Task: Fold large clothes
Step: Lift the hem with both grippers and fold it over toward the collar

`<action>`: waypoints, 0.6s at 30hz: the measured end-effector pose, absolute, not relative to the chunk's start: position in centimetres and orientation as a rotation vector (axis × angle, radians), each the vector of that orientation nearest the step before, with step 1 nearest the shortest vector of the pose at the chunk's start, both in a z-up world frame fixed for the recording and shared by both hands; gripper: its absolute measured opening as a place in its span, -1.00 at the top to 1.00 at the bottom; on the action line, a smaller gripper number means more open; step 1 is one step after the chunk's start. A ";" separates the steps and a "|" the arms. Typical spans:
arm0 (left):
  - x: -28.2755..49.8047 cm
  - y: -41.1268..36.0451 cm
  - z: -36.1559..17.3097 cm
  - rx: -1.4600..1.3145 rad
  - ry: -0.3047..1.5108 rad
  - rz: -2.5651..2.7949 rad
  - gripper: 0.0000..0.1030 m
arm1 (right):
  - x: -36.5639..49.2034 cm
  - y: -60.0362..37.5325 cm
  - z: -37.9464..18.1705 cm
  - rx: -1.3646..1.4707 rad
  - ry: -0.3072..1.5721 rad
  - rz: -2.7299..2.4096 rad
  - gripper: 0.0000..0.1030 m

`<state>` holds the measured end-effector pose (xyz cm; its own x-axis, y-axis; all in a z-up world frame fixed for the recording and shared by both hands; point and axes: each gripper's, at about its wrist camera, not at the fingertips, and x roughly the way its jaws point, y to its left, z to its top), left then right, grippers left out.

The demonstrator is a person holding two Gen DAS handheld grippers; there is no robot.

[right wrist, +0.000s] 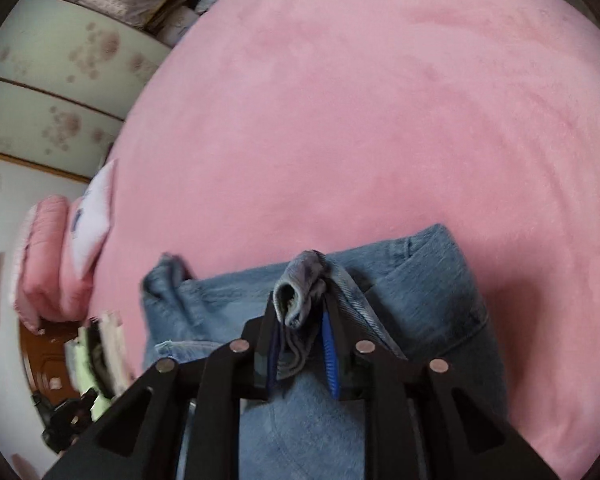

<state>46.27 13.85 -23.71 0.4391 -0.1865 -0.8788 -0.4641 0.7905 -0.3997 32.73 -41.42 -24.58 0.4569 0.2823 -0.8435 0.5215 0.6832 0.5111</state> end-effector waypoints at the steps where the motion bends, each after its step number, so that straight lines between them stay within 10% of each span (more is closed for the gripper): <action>1: 46.2 13.5 -24.0 -0.649 1.139 0.190 1.00 | 32.6 -41.5 -24.1 0.830 1.098 -0.188 0.49; 18: 37.7 -6.8 -27.9 -0.237 1.453 -0.256 0.09 | 28.1 -24.8 -21.6 0.247 1.209 0.459 0.50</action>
<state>37.75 -6.81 -27.86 0.0997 -0.3136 -0.9443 0.0284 0.9496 -0.3123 28.07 -24.82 -21.57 0.2778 0.4668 -0.8396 -0.2086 0.8825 0.4216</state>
